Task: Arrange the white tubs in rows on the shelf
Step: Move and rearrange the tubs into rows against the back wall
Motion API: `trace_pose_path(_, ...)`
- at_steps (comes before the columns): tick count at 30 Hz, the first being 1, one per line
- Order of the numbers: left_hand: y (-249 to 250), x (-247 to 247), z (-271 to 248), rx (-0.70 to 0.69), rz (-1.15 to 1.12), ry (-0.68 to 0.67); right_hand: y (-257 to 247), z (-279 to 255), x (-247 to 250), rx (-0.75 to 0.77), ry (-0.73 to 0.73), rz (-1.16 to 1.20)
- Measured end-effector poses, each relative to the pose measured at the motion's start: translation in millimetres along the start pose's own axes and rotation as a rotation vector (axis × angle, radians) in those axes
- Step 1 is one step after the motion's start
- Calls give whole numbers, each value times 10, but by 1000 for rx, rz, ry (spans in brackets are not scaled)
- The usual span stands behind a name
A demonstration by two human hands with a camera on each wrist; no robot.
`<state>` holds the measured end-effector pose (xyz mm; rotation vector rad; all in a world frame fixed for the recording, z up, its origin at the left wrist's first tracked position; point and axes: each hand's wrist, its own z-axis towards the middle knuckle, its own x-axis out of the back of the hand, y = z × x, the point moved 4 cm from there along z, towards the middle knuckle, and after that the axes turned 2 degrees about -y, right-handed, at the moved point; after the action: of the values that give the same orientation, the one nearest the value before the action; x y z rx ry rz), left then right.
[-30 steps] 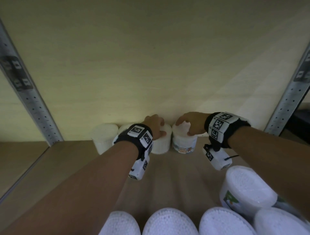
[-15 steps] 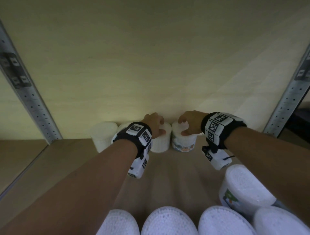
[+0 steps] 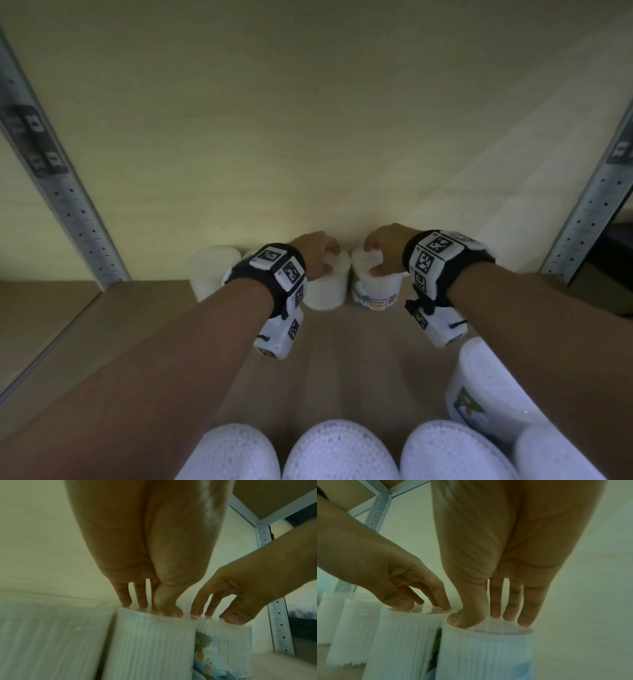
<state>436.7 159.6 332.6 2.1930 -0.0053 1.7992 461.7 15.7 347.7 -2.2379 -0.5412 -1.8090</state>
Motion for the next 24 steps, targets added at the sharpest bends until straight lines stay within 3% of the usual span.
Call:
trace_pose_path(4, 18, 58, 6, -51, 17, -59, -32, 14, 20, -5, -17, -11)
trace_pose_path(8, 24, 101, -44, -90, -32, -9, -40, 57, 35, -37, -66, -35)
trace_pose_path(13, -52, 95, 13, 66, -53, 173, -25, 135, 12, -49, -108, -101)
trace_pose_path(18, -32, 12, 64, 91, 98, 161, -22, 150, 6, -50, -94, -114)
trace_pose_path(24, 6, 38, 28, 41, 11, 42, -14, 146, -14, -43, -86, -109)
